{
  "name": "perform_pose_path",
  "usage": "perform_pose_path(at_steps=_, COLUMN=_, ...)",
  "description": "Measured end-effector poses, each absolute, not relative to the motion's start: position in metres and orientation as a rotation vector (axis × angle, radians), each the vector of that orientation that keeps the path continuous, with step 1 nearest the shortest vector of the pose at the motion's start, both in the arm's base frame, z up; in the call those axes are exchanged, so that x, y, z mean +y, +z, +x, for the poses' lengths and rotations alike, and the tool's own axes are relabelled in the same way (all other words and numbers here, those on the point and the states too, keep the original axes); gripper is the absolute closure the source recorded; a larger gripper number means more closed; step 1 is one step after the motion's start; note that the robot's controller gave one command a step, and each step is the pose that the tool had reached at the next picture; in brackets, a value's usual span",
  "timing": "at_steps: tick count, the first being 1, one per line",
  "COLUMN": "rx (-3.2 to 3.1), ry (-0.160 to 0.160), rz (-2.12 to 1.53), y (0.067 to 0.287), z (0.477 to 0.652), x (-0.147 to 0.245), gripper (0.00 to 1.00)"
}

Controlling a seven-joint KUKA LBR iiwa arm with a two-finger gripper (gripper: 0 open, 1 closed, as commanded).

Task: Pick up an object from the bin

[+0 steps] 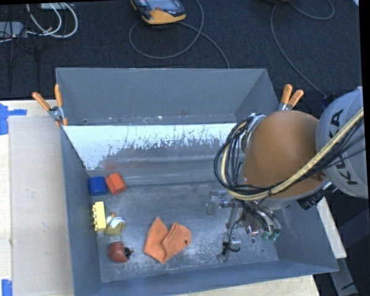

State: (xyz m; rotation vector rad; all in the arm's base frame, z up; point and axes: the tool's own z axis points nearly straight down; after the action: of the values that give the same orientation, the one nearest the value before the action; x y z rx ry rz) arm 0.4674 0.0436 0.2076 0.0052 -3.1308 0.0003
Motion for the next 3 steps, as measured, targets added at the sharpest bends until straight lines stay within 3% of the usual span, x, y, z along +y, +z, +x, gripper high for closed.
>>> perform_pose_path(at_steps=1, rx=-3.139, ry=0.0, rz=0.002, y=0.211, z=0.469, x=0.043, gripper=0.0)
perform_pose_path(at_steps=2, rx=-3.131, ry=-0.001, rz=0.201, y=0.147, z=0.47, x=0.069, gripper=0.0)
perform_pose_path(at_steps=3, rx=-3.062, ry=-0.002, rz=0.68, y=0.135, z=0.478, x=0.111, gripper=0.0)
